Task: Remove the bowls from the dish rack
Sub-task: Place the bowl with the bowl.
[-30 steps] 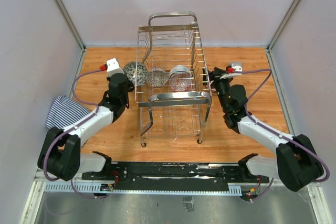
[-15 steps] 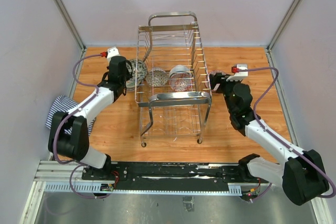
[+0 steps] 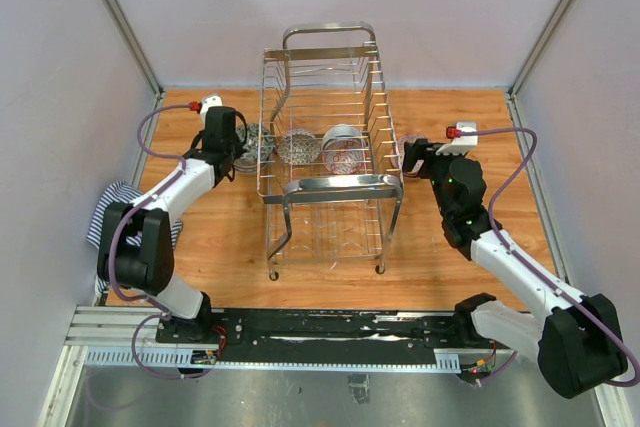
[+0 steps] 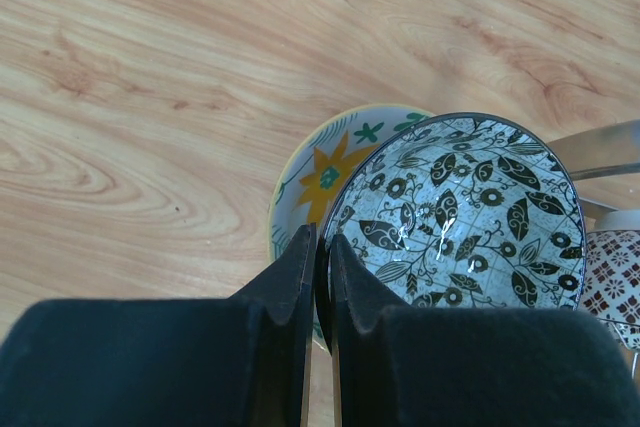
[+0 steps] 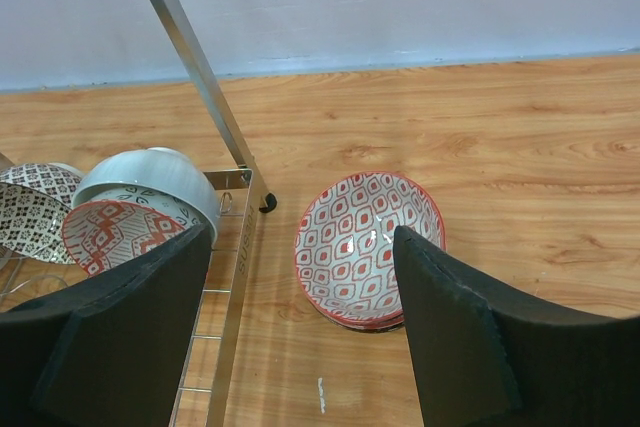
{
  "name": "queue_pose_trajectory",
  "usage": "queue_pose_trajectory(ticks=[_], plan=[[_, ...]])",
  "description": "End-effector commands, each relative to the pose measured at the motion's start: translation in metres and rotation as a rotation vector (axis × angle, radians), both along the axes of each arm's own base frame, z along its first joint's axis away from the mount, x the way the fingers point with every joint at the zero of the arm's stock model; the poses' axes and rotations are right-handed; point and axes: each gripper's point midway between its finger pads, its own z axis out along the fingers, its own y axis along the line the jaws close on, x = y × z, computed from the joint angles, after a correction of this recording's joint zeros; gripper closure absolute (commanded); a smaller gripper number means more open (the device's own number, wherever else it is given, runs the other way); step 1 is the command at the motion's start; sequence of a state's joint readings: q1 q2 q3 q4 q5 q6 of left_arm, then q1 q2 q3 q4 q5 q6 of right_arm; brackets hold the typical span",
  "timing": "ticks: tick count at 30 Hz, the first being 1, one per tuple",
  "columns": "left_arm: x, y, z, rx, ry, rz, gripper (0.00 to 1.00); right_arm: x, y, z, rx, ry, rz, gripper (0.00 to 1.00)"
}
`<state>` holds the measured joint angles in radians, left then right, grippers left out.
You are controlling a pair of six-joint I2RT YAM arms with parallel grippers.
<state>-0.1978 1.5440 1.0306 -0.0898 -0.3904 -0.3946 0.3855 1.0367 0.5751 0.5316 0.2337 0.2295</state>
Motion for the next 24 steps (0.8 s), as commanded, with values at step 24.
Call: queue_pose_trajectory(ticks=[24], plan=[[0.015,0.009,0.001,-0.035,-0.005,0.016,0.99,0.000,0.002,0.013,0.025,-0.021,0.021,0.26]])
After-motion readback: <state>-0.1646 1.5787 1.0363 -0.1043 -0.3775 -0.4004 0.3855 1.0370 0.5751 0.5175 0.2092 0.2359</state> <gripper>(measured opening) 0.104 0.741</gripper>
